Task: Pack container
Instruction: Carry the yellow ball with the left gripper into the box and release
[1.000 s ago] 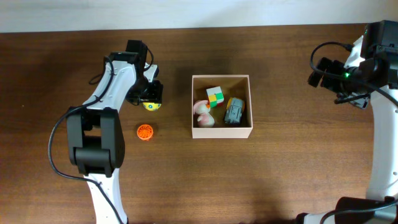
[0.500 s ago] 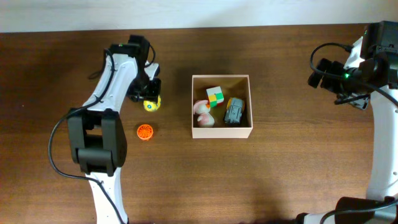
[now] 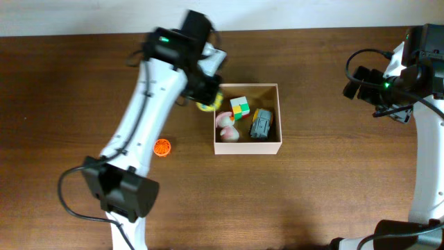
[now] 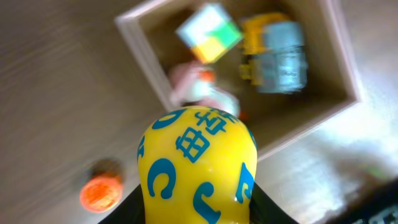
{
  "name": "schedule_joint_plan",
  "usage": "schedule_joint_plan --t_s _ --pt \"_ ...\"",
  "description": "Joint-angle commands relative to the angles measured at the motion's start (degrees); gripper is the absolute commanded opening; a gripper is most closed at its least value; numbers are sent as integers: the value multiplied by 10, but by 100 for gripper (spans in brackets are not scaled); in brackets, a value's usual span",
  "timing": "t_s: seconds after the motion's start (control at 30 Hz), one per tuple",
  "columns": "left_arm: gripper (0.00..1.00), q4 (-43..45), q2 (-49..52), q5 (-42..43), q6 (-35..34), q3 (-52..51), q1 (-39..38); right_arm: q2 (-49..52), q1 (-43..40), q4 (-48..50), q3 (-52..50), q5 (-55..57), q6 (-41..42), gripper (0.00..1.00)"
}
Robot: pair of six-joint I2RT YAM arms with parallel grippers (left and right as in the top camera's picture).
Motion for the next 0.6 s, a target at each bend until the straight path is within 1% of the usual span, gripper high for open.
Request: schedule_joint_plan --t_s 0.0,0.07,0.2,0.37,0.47,0.53,0.57 --pt "31 21 2 1 3 -29 -46 0 -2 -1 -2 -1 0 100" --pt "34 45 2 -11 2 -51 -72 0 -2 -1 -2 -1 0 100" --pt "42 103 3 -21 -13 -115 -106 0 -2 -6 -2 -1 0 100" --pt "49 182 3 -20 -13 -195 -122 0 -2 -9 -2 -1 0 100" --pt "52 204 3 -18 -13 -222 -129 0 -2 -9 -2 -1 0 100" --pt "59 205 4 -18 -13 -226 -132 0 -2 -9 -2 -1 0 100" --pt "64 205 4 -18 -13 -226 -133 0 -2 -9 -2 -1 0 100"
